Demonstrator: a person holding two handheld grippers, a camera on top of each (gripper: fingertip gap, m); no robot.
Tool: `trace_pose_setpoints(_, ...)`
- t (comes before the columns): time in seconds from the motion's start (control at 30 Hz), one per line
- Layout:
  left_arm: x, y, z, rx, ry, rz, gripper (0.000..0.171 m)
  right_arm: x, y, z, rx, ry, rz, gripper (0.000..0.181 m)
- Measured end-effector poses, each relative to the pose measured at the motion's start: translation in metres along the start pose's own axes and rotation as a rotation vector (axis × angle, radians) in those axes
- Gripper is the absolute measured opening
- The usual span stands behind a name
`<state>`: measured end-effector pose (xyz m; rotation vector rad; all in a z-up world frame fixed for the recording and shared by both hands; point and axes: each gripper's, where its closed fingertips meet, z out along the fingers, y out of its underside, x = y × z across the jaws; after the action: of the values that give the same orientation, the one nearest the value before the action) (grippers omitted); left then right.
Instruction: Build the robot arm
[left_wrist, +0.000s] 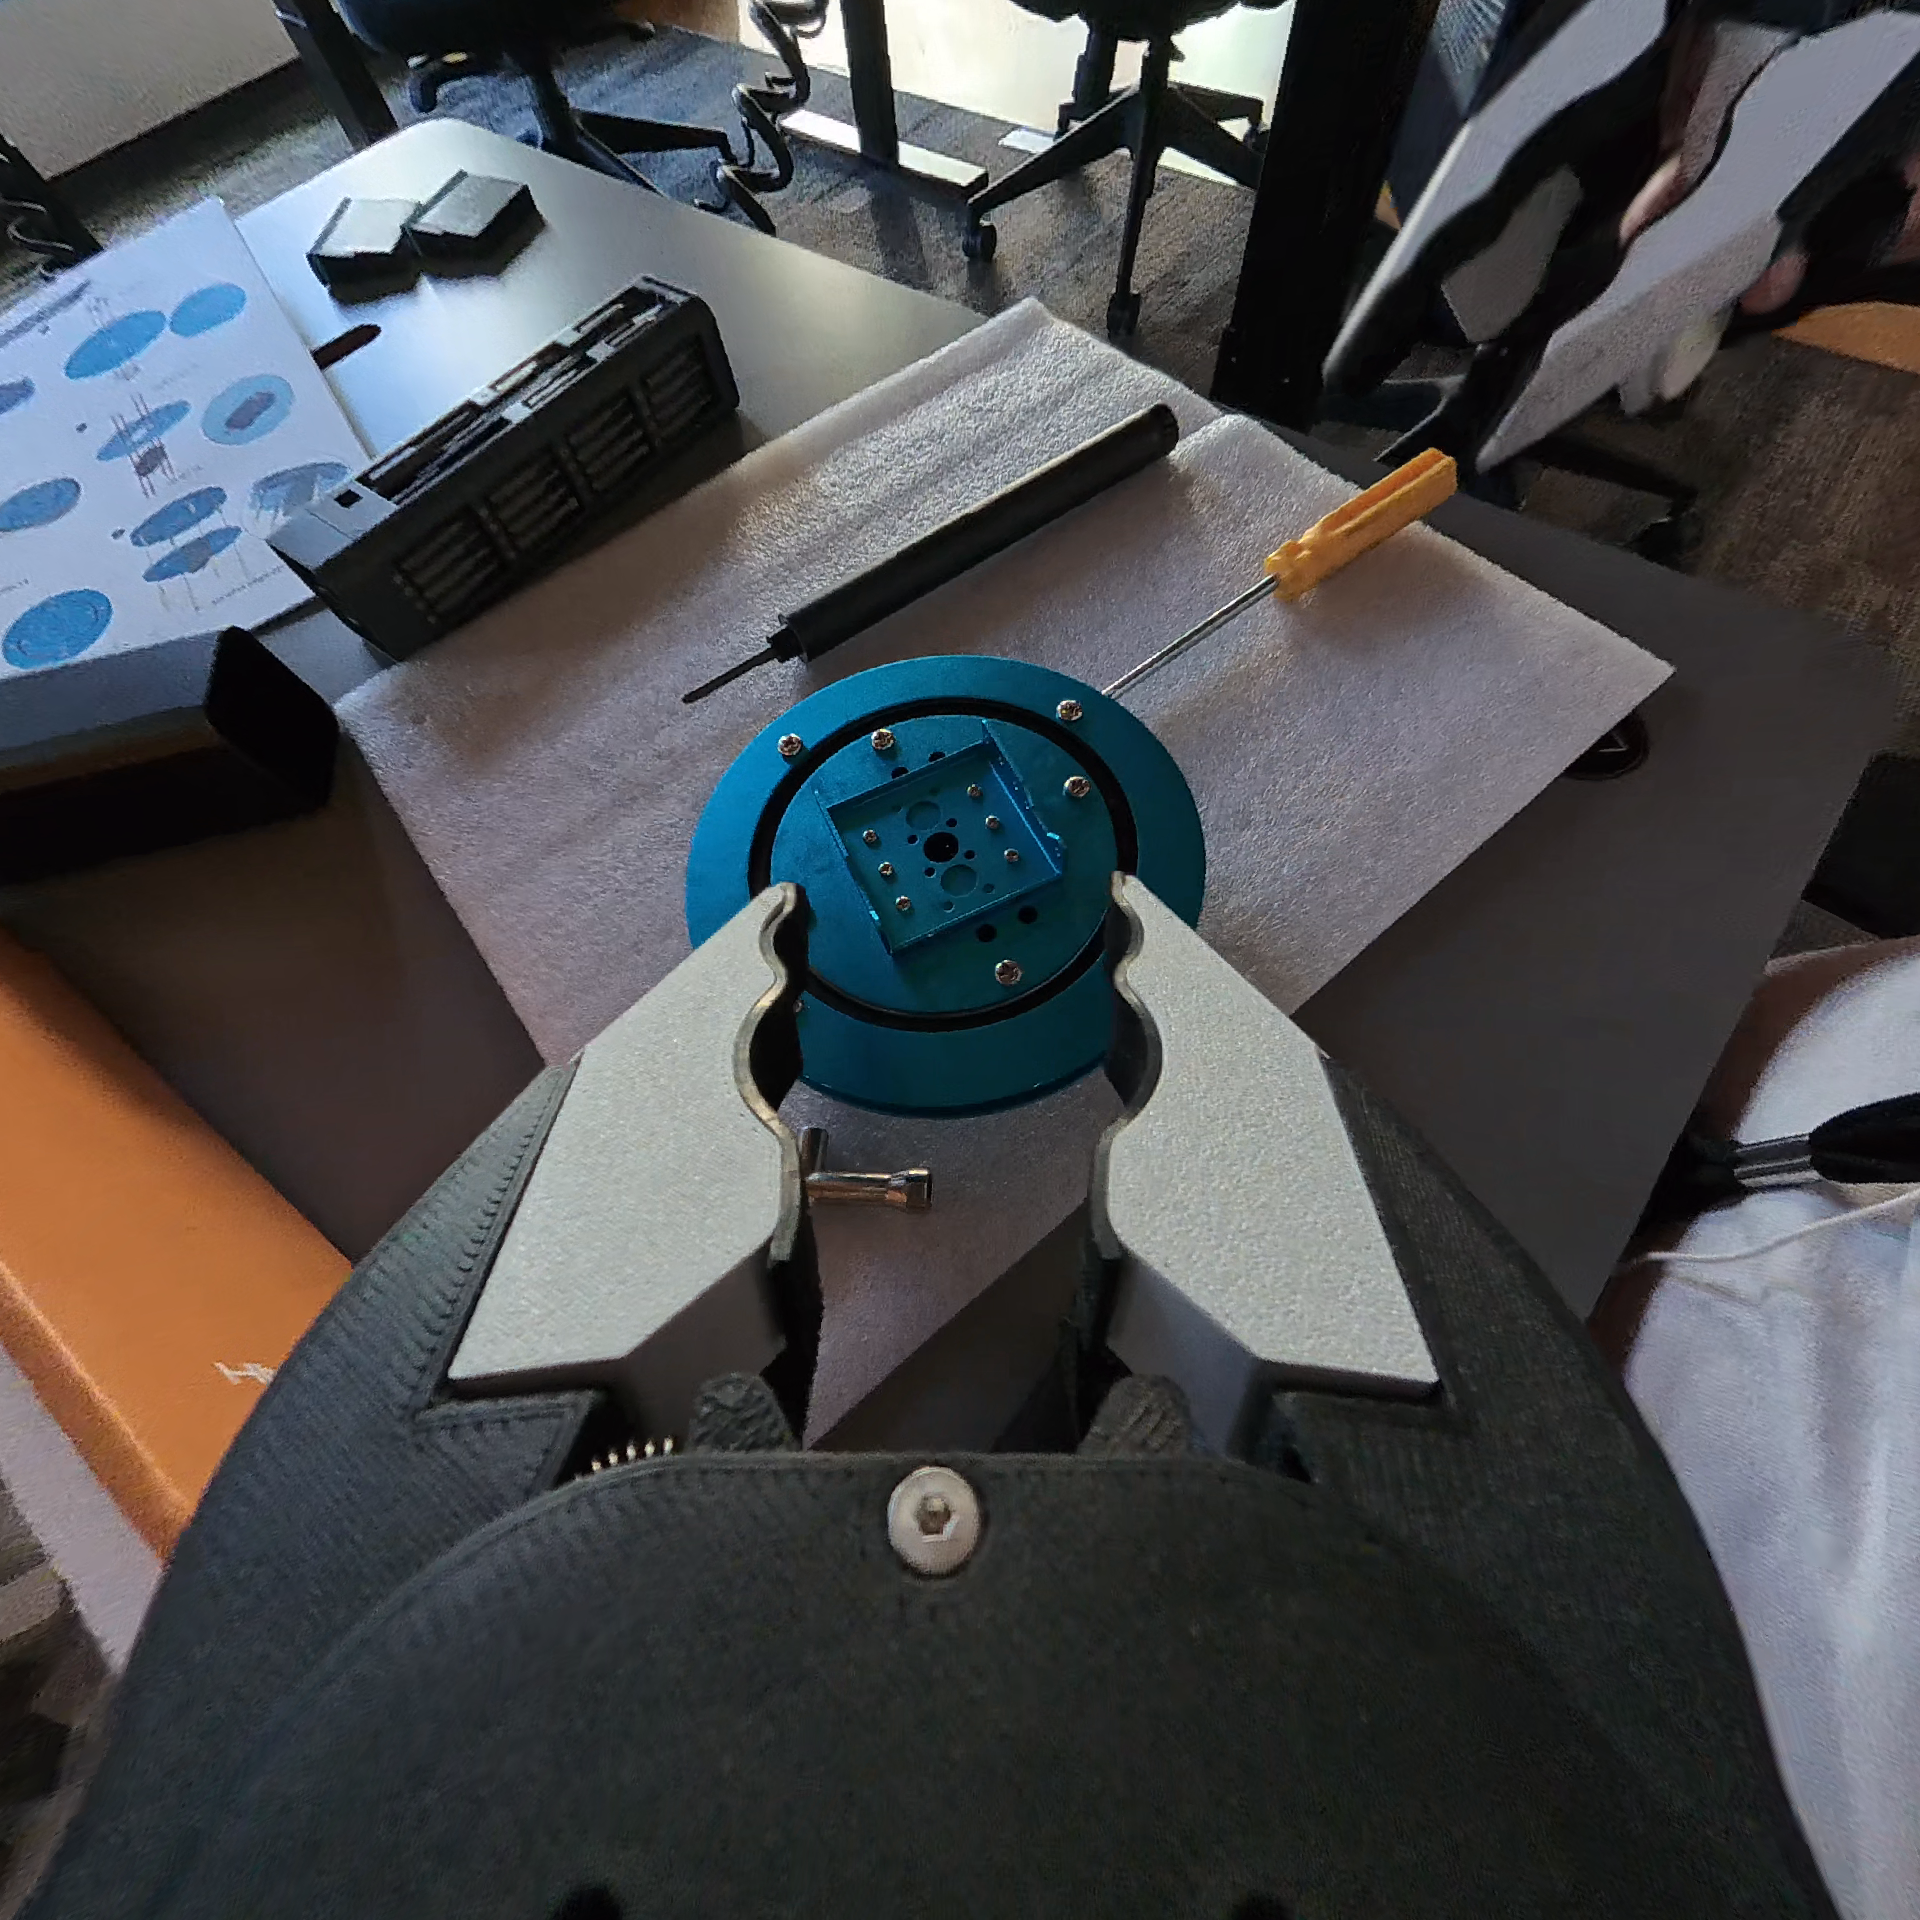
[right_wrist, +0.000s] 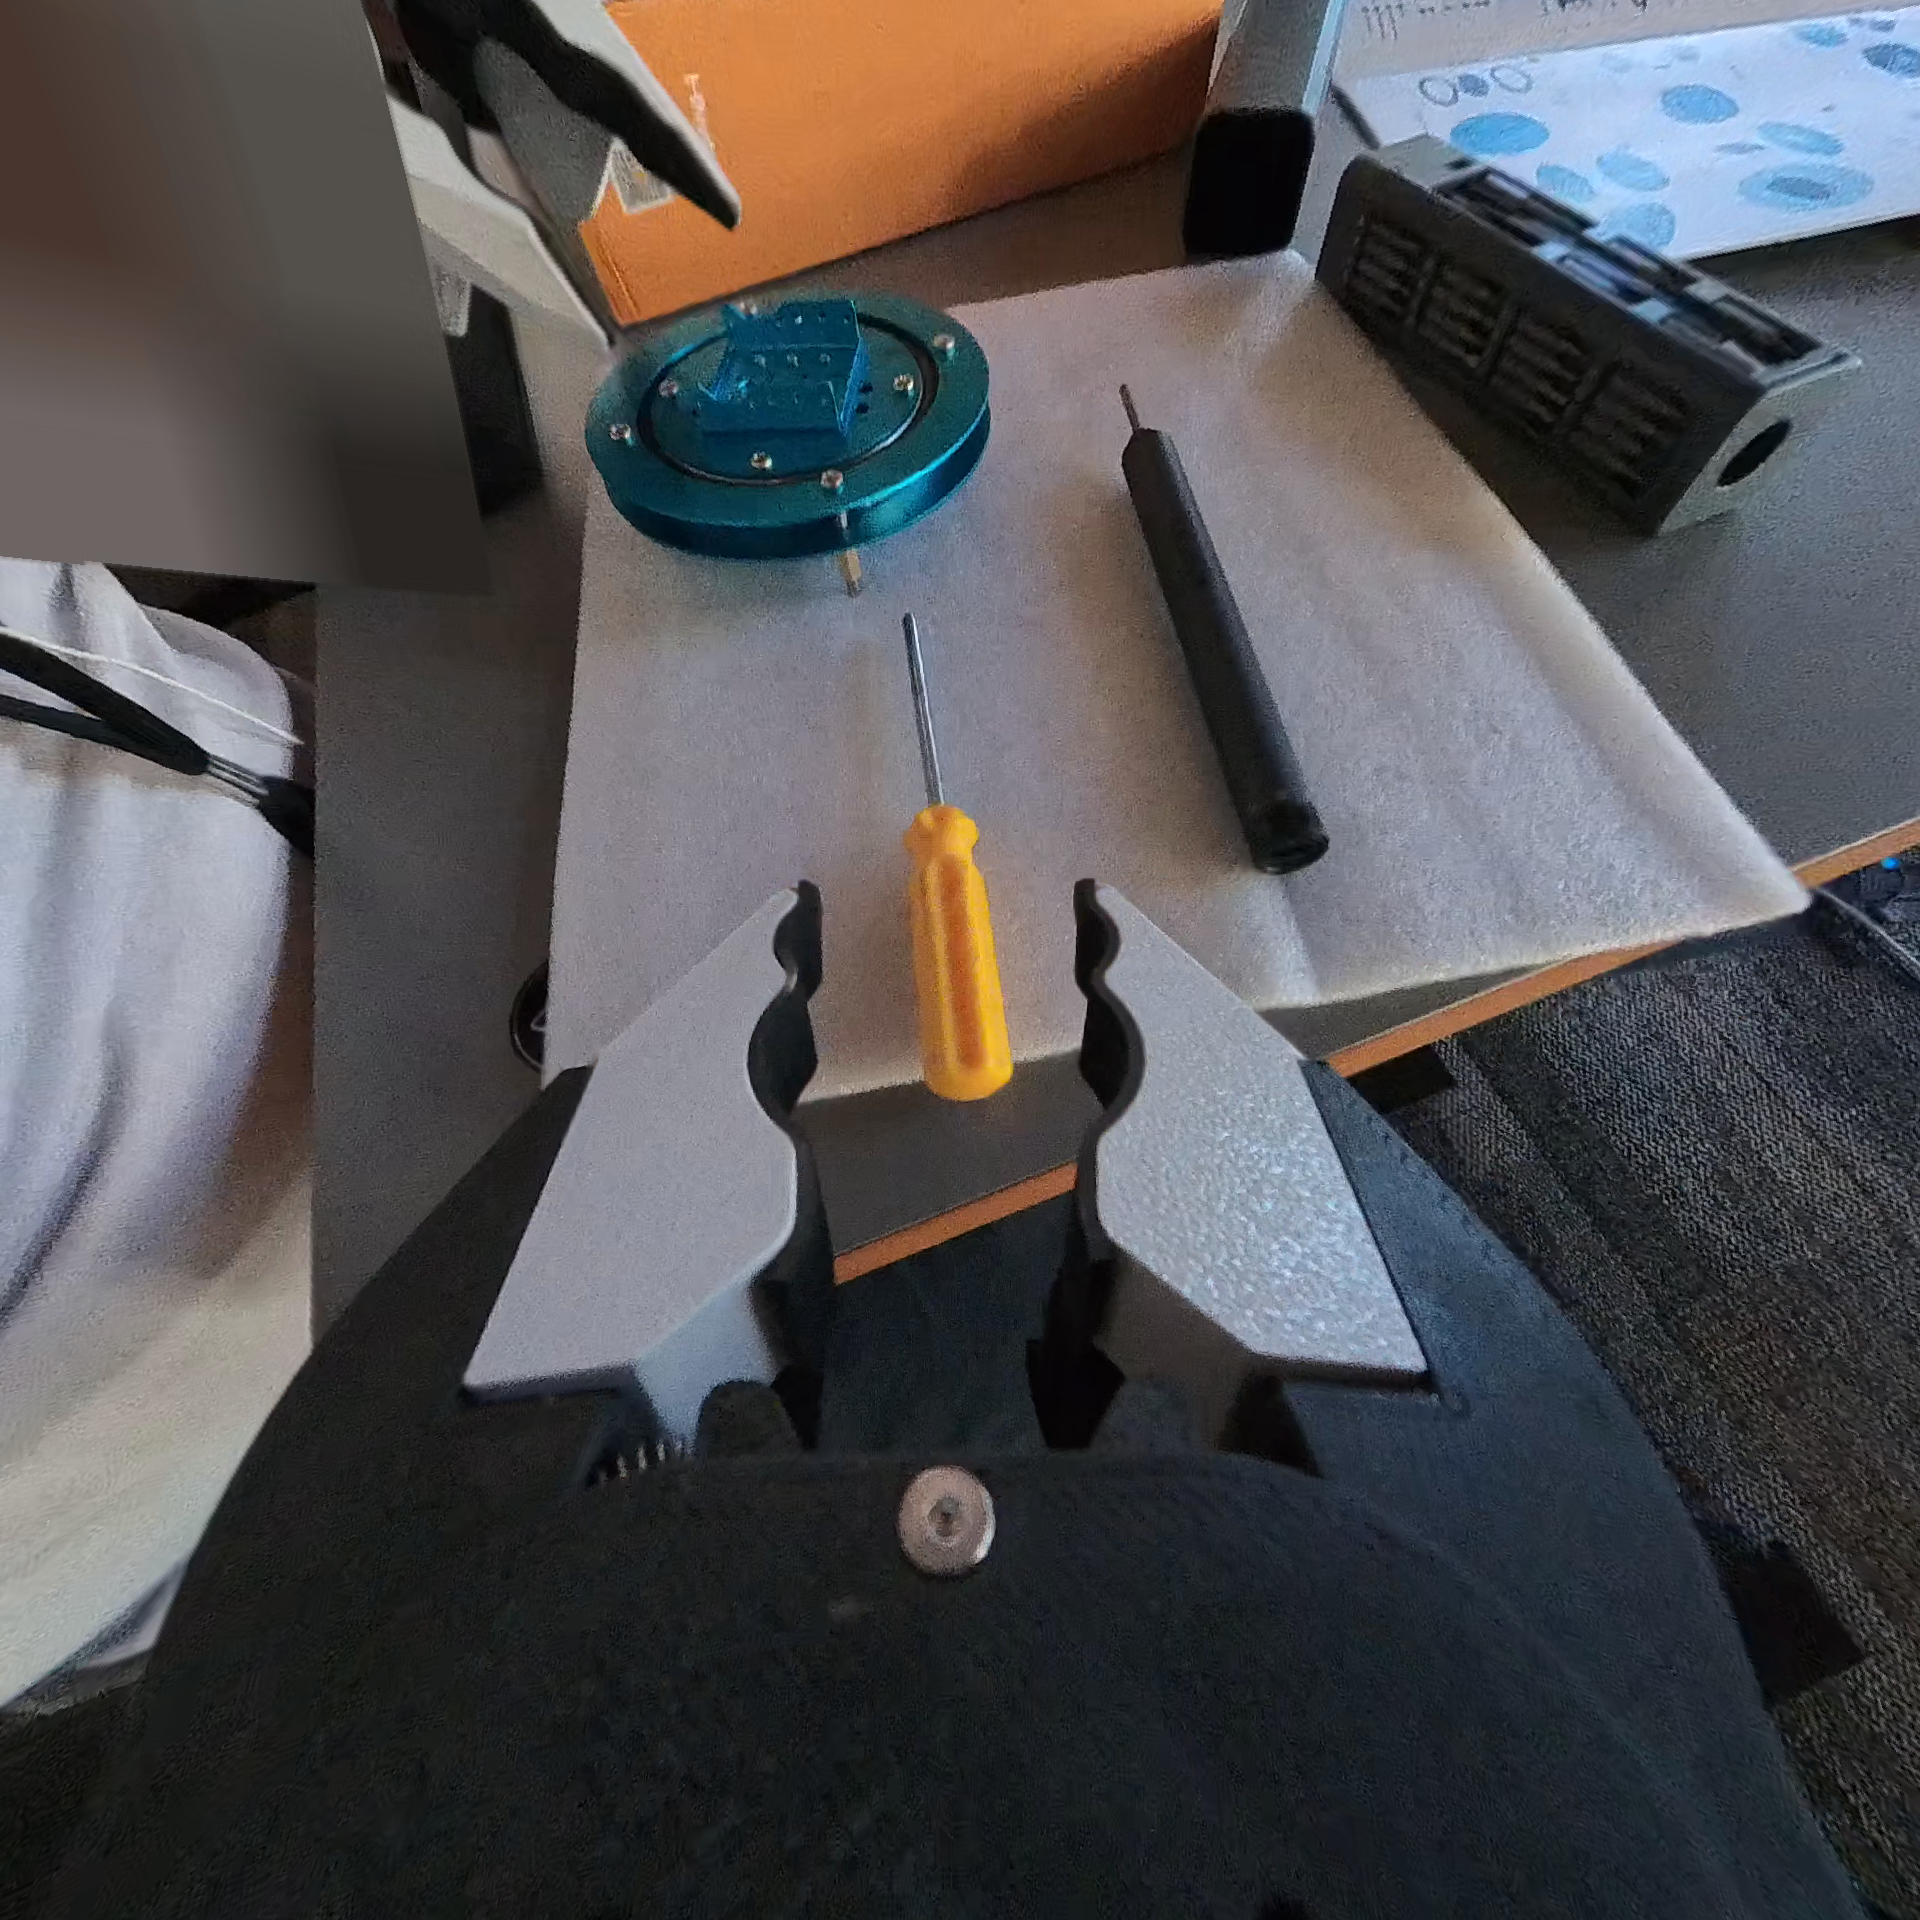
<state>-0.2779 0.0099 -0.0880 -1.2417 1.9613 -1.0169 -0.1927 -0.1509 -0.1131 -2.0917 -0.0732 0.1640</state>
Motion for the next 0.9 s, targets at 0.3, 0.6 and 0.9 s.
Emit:
trace_pose_setpoints(0.3,-0.006,-0.002,-0.023,0.015,-0.058,0.050,0.045,-0.004,-0.007,0.002,-0.239,0.051,-0.289,0.017)
trace_pose_setpoints(0.6,0.022,-0.062,-0.010,0.072,0.152,0.310,0.046,-0.031,-0.154,0.007,-0.612,-0.165,-0.700,0.016)
trace_pose_setpoints(0.9,0.000,-0.075,-0.019,0.111,0.175,0.155,0.002,-0.082,-0.241,0.056,-0.369,-0.489,-0.619,0.015)
